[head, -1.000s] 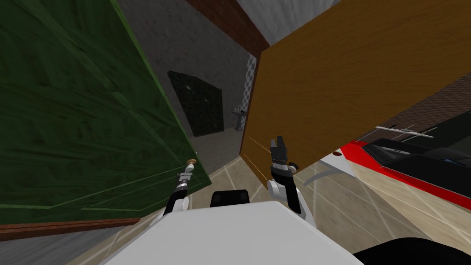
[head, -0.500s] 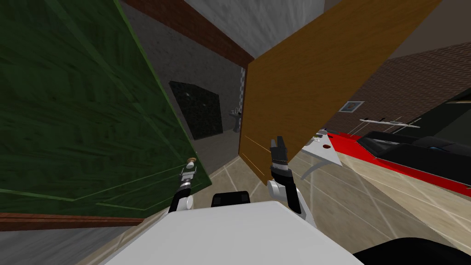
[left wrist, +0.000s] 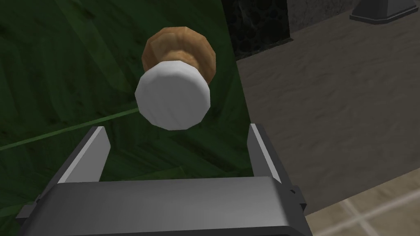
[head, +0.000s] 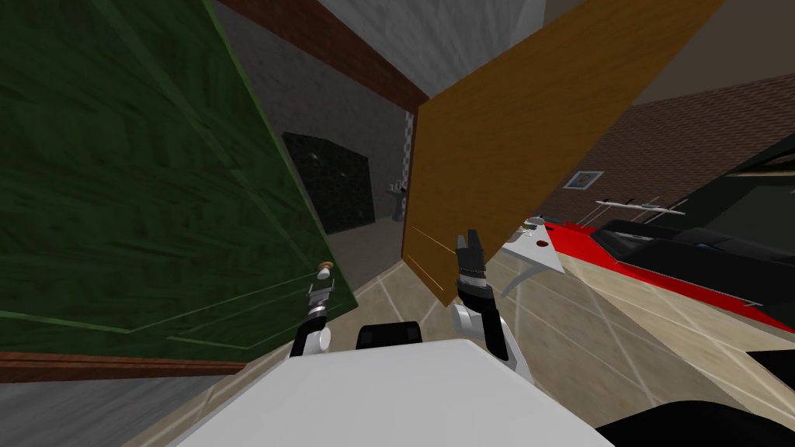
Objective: Pull the door open
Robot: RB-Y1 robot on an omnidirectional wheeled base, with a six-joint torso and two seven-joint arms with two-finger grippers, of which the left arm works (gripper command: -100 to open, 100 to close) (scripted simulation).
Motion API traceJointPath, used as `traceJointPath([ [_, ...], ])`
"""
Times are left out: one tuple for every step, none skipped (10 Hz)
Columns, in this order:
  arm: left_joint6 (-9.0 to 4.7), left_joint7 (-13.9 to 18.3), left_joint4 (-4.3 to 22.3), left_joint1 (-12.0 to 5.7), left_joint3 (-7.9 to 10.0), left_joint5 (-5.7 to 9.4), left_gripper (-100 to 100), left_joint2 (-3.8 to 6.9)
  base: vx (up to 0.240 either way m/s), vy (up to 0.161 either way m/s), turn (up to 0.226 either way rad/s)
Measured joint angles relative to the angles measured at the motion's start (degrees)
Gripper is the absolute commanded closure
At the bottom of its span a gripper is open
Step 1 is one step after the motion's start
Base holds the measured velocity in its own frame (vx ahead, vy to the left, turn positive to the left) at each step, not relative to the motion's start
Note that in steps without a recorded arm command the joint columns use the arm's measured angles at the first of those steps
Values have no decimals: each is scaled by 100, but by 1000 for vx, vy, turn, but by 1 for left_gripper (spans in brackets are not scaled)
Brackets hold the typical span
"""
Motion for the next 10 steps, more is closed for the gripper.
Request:
traceJointPath([
  [-5,120,-18,5,-22,42,-100,-15,-54,2,-21],
  [-18,253,-43,10,-52,101,-100,-43,-77,4,-32],
  [-23,410,-90,16,-87,180,-100,-74,-79,2,-42],
  [-11,561,-188,56,-119,263,-100,-100,-98,10,-25],
  [-14,699,-235,64,-153,337,-100,-135,-111,13,-22],
  [-3,803,-320,93,-178,406,-100,-166,-106,11,-18],
  [-6,899,-348,96,-205,462,-100,-190,-97,12,-19],
  [0,983,-416,121,-227,521,-100,-210,-43,6,-5],
  [3,1001,-426,125,-229,528,-100,-212,128,14,-128],
  [-46,1117,-329,150,-220,547,-100,-101,194,3,-113],
])
